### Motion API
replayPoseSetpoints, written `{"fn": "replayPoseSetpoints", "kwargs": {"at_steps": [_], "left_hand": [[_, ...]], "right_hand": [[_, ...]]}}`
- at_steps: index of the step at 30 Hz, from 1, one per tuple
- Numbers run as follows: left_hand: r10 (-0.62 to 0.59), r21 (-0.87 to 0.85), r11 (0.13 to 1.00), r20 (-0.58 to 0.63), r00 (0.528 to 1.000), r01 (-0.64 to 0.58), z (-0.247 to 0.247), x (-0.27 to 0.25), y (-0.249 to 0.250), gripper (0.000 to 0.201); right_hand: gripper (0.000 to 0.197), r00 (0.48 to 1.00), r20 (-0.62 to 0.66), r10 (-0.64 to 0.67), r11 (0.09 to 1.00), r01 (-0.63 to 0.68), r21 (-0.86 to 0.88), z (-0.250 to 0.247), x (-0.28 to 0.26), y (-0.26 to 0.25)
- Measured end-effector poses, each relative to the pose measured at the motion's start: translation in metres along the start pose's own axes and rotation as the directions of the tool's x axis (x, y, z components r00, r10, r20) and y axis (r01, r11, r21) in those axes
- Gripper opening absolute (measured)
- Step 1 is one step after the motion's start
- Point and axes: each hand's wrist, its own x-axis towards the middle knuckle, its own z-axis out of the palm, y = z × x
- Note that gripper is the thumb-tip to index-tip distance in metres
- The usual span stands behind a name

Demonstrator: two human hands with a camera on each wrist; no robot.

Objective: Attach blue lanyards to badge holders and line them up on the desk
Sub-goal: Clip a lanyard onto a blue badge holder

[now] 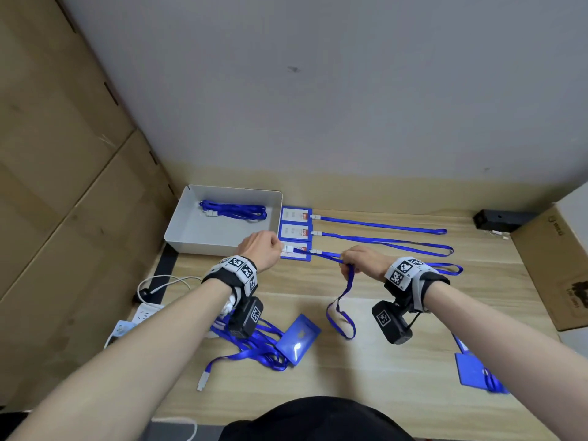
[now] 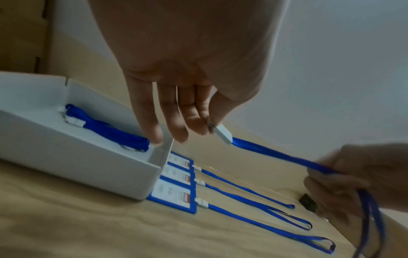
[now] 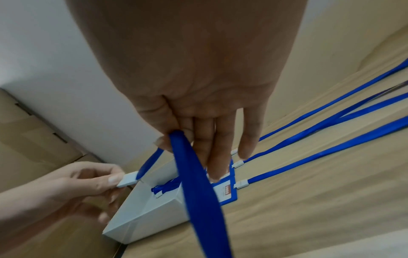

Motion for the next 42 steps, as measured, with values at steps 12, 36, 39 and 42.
{"fn": "replayPoseSetpoints", "kwargs": {"at_steps": [12,36,39,42], "left_hand": [[0.265,-0.167,0.952,0.020,0.964,-0.258,-0.070,0.005,0.039,0.019],[-0.059,-0.493,0.827,0.401,0.914,0.270,0.096,-0.004,0.042,0.016],[-0.074,-0.455,0.835,0.464,0.883,0.309,0.138,-0.005,0.057,0.010],[-0.128,-0.413,0.846,0.458,0.880,0.338,0.163,-0.001,0.062,0.013]], "right_hand": [[0.031,0.963,-0.026,-0.267,0.933,0.266,0.242,0.009,0.012,-0.065],[0.035,0.986,-0.160,0.047,0.998,-0.039,0.054,-0.009,-0.014,0.111],[0.033,0.981,-0.183,0.070,0.996,-0.078,-0.036,-0.007,-0.011,0.153],[0.032,0.983,-0.164,0.080,0.991,-0.095,-0.089,-0.002,-0.002,0.174]]}}
